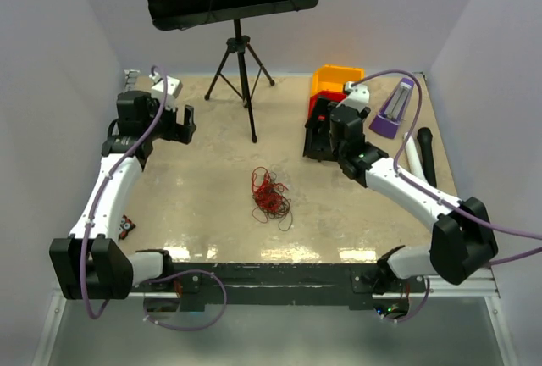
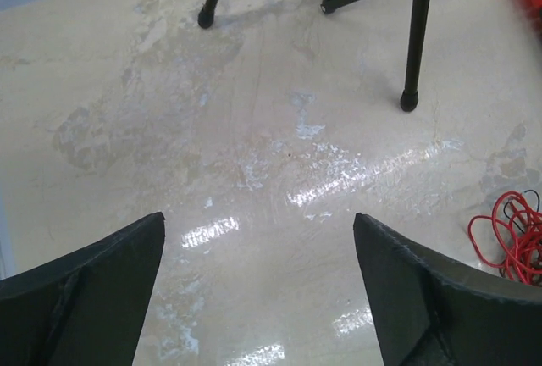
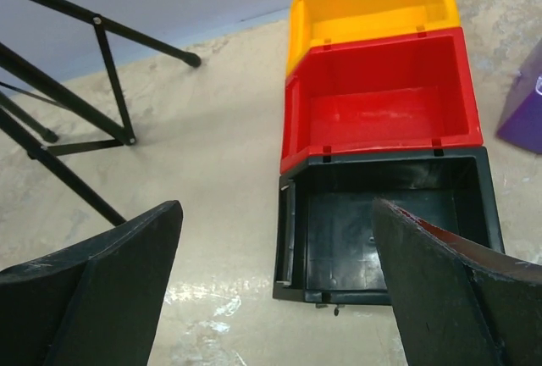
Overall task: Untangle the cables
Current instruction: Move the bin to the center of the board.
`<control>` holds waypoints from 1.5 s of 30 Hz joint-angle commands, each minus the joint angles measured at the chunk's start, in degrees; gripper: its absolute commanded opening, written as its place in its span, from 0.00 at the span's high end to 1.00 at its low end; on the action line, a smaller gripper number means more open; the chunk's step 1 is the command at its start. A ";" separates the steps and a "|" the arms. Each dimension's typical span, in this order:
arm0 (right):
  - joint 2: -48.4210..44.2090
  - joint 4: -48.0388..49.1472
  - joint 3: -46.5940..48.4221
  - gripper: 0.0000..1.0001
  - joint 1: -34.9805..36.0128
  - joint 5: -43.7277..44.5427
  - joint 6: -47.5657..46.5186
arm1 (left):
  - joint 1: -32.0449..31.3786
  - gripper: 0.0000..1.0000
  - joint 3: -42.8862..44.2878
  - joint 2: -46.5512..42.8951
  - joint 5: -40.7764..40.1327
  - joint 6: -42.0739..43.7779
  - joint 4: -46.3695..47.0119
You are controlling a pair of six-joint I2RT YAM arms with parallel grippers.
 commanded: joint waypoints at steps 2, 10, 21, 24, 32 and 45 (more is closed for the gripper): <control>4.10 -0.33 3.88 0.02 0.75 5.49 3.00 | -0.18 0.00 -4.34 -0.96 7.00 2.49 3.13; 8.95 -6.57 8.54 0.02 0.75 8.66 7.31 | -11.87 0.00 -4.79 6.85 4.81 5.48 10.51; 9.39 -13.88 13.55 0.02 0.75 12.96 10.65 | -20.74 0.00 2.24 24.52 5.70 12.77 12.80; 6.85 -13.00 12.06 0.02 0.75 12.61 10.65 | -23.03 0.00 2.95 27.07 5.09 13.91 13.06; 5.26 -14.40 10.82 0.03 0.22 15.42 10.39 | -32.07 0.00 2.87 32.17 -0.97 17.78 14.91; 18.43 -25.91 21.71 0.06 -4.52 11.91 22.07 | -37.63 0.00 -4.44 22.70 -2.73 20.95 12.90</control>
